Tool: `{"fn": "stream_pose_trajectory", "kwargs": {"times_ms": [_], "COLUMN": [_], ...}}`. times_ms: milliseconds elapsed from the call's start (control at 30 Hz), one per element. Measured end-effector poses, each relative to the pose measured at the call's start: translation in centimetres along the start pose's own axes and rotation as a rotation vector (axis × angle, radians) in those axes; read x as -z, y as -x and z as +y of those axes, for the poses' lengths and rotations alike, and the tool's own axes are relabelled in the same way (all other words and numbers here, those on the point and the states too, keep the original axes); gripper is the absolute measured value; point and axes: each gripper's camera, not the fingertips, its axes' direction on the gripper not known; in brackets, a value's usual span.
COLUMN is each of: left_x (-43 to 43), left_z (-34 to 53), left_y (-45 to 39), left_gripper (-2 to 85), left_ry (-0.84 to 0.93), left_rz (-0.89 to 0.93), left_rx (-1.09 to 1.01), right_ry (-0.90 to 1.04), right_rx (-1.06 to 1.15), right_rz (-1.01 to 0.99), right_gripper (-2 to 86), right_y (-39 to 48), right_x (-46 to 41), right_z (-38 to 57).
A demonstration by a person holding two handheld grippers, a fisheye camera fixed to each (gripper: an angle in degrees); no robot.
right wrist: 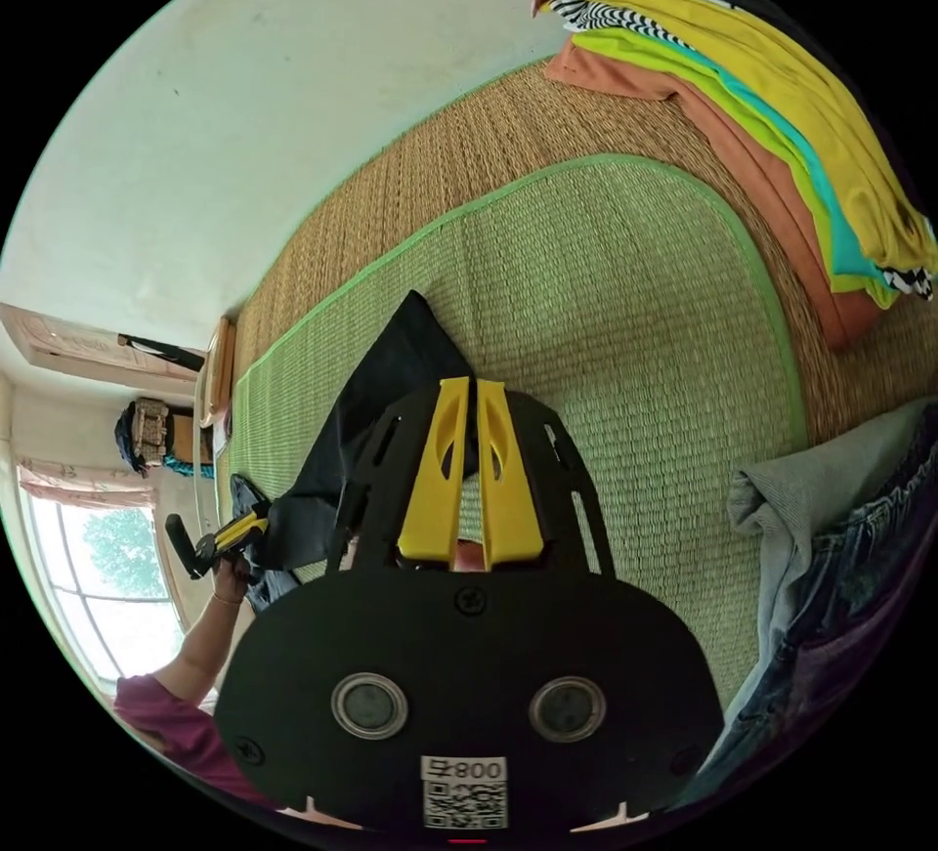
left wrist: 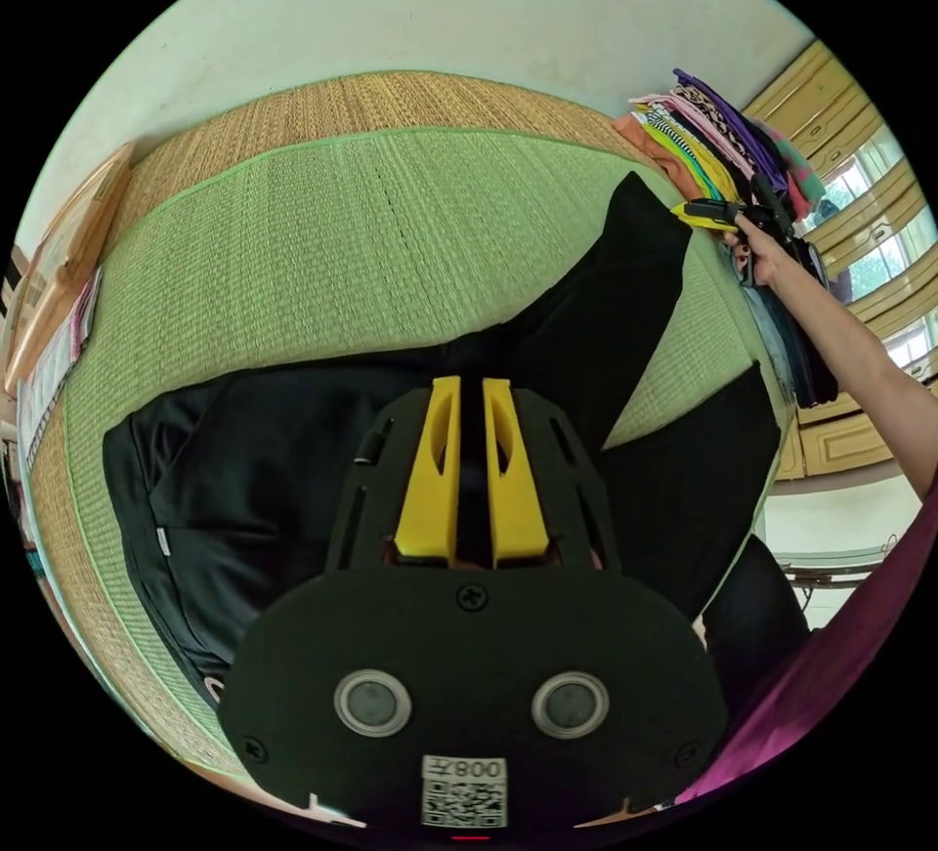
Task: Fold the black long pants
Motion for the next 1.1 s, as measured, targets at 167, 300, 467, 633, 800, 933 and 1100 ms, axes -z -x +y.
{"fn": "stream_pose_trajectory", "kwargs": {"times_ms": [167, 300, 467, 633, 800, 933, 1100], "left_x": [0.0, 1.0, 4.2, 7.4, 8.9, 6.5, 4.0], "left_z": [1.0, 2.3, 5.2, 8.9, 10.3, 7.8, 7.3], "left_y": [0.6, 1.4, 2.5, 3.4, 3.7, 2.9, 2.0], "left_gripper": [2.4, 2.0, 1.8, 1.7, 1.7, 1.5, 1.0], "left_ry": [-0.025, -0.068, -0.181, -0.288, -0.324, -0.268, -0.192], "left_rz": [0.03, 0.065, 0.14, 0.208, 0.258, 0.205, 0.101], "left_rx": [0.029, 0.062, 0.11, 0.143, 0.119, 0.101, 0.112], "right_ry": [0.003, -0.021, -0.129, -0.267, -0.369, -0.34, -0.226], "right_rx": [0.051, 0.068, 0.127, 0.187, 0.2, 0.101, -0.039], "right_rz": [0.008, -0.074, -0.193, -0.285, -0.267, -0.128, 0.072], "right_gripper": [0.5, 0.3, 0.2, 0.2, 0.2, 0.2, 0.1], "right_y": [1.1, 2.0, 4.5, 7.6, 11.1, 11.5, 12.7], "right_x": [1.3, 4.2, 11.7, 21.3, 29.5, 29.0, 24.7], "right_z": [-0.2, 0.4, 4.0, 10.4, 13.5, 9.4, 4.4]}}
